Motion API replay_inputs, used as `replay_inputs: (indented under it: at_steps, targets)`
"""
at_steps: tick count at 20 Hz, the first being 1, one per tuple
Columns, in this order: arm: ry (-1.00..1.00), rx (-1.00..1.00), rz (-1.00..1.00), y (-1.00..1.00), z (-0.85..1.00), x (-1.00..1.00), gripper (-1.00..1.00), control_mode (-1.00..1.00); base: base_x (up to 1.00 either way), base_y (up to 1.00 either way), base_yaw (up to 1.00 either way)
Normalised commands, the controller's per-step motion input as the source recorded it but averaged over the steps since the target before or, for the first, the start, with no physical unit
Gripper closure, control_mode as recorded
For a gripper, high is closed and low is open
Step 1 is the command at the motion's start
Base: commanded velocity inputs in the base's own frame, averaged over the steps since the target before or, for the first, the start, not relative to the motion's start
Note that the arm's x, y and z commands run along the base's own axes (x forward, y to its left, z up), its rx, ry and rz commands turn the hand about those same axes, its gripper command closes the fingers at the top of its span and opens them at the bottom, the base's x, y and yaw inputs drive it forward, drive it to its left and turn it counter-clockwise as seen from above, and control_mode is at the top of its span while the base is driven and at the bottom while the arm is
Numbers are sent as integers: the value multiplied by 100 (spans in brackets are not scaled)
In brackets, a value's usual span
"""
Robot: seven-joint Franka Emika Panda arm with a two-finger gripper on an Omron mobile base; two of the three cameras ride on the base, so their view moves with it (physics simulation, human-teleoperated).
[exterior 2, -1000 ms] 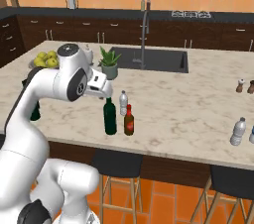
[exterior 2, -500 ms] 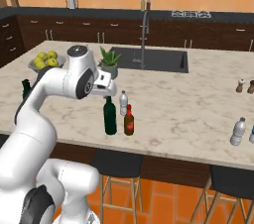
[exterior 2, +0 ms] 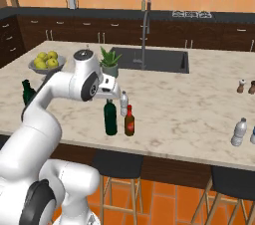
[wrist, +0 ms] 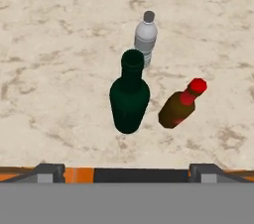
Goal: Move the plastic bottles in the middle to the plastics group, and the glass bottles in the middle to the glass group.
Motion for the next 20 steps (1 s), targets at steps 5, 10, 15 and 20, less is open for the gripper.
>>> replay_inputs:
  at_steps: [5,10,15,20]
  targets:
    - [0,-6,0,0,-18,18,-100,-100,0,0,0]
    - [-2,0,0,0,-14,26,-100,-100,0,0,0]
    - [0,0,0,0,-17,16,-100,-100,0,0,0]
    - [0,1,0,0,-20,3,-100,-100,0,0,0]
